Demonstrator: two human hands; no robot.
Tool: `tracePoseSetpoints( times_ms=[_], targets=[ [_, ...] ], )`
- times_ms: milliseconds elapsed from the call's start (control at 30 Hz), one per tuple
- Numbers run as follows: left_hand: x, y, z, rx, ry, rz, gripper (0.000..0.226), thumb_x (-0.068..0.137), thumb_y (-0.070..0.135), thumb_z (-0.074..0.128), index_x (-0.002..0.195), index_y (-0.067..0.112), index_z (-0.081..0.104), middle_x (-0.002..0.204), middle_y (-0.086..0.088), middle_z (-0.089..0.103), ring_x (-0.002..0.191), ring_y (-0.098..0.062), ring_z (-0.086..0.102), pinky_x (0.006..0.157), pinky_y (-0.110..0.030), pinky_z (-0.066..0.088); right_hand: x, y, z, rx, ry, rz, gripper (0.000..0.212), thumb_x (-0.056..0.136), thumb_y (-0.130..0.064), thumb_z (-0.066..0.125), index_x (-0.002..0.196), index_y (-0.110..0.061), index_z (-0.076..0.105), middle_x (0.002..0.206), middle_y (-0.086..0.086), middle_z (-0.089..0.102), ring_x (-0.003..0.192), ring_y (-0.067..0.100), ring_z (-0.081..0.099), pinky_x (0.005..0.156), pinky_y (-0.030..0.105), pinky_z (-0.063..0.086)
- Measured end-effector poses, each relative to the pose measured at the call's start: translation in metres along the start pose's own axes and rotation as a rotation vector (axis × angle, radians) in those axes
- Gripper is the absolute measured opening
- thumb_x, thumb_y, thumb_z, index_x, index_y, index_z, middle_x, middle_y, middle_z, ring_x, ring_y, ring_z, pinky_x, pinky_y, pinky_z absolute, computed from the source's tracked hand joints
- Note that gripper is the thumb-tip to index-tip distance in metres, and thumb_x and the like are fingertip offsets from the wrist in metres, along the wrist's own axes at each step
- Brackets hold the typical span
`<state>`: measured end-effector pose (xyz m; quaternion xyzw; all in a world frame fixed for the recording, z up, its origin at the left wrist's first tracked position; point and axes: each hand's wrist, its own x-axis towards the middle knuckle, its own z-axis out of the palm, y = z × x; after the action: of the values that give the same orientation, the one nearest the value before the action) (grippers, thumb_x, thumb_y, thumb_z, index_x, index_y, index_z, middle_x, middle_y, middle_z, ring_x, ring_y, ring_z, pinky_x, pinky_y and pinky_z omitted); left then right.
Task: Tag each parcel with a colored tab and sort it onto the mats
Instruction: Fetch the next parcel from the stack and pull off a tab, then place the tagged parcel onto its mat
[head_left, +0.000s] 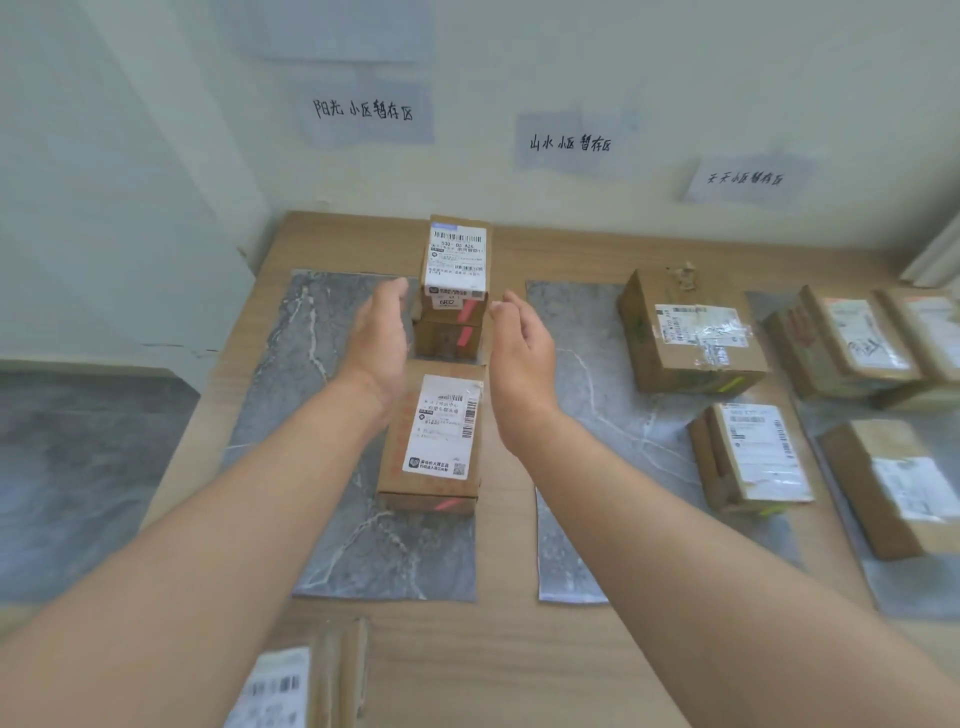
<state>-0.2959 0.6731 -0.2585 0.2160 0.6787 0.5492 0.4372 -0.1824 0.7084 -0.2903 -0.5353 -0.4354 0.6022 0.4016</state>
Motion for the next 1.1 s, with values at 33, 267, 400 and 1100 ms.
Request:
tracePoseSetpoints(
  times_ms=[33, 267, 400, 1100],
  targets=[
    [-0.015, 0.003, -0.001, 0.008, -0.007, 0.006, 0.027, 0.104, 0.039, 0.036, 0.110, 0.026, 0.059, 0.108, 0.010, 0.058, 0.106, -0.008, 0.054, 0.086, -0.024, 0.042, -0.013, -0.005, -0.002, 0.005, 0.003, 0.010, 0.045, 0.104, -0.027, 0.050, 0.148, -0.019, 0.051, 0.103, -0.034, 0.052, 0.085, -0.026, 0.052, 0.070, 0.003, 0.039],
    [-0.135, 0.011, -0.031, -0.003, -0.043, 0.007, 0.045, 0.105, 0.040, 0.035, 0.139, 0.015, 0.051, 0.139, -0.002, 0.054, 0.092, 0.000, 0.056, 0.066, -0.018, 0.043, -0.121, -0.038, -0.031, 0.050, 0.041, -0.013, 0.028, 0.104, -0.027, 0.049, 0.127, -0.023, 0.065, 0.101, -0.022, 0.064, 0.097, -0.006, 0.062, 0.071, 0.012, 0.045],
    [-0.202, 0.010, -0.046, 0.011, -0.096, 0.026, 0.034, 0.109, 0.028, 0.028, 0.087, 0.022, 0.054, 0.053, 0.020, 0.065, 0.045, 0.012, 0.058, 0.044, -0.006, 0.043, -0.186, -0.048, -0.045, 0.047, 0.016, -0.035, 0.021, 0.107, -0.023, 0.046, 0.116, -0.024, 0.064, 0.091, -0.017, 0.062, 0.062, -0.017, 0.061, 0.049, 0.004, 0.044],
    [-0.423, -0.018, -0.090, 0.005, -0.080, 0.120, 0.031, 0.107, 0.038, 0.033, 0.102, 0.028, 0.061, 0.101, 0.009, 0.063, 0.101, -0.006, 0.057, 0.101, -0.031, 0.040, -0.401, -0.040, -0.099, 0.052, -0.089, -0.110, 0.024, 0.105, -0.026, 0.048, 0.095, -0.023, 0.070, 0.101, -0.002, 0.073, 0.089, 0.017, 0.066, 0.075, 0.018, 0.048]
  ],
)
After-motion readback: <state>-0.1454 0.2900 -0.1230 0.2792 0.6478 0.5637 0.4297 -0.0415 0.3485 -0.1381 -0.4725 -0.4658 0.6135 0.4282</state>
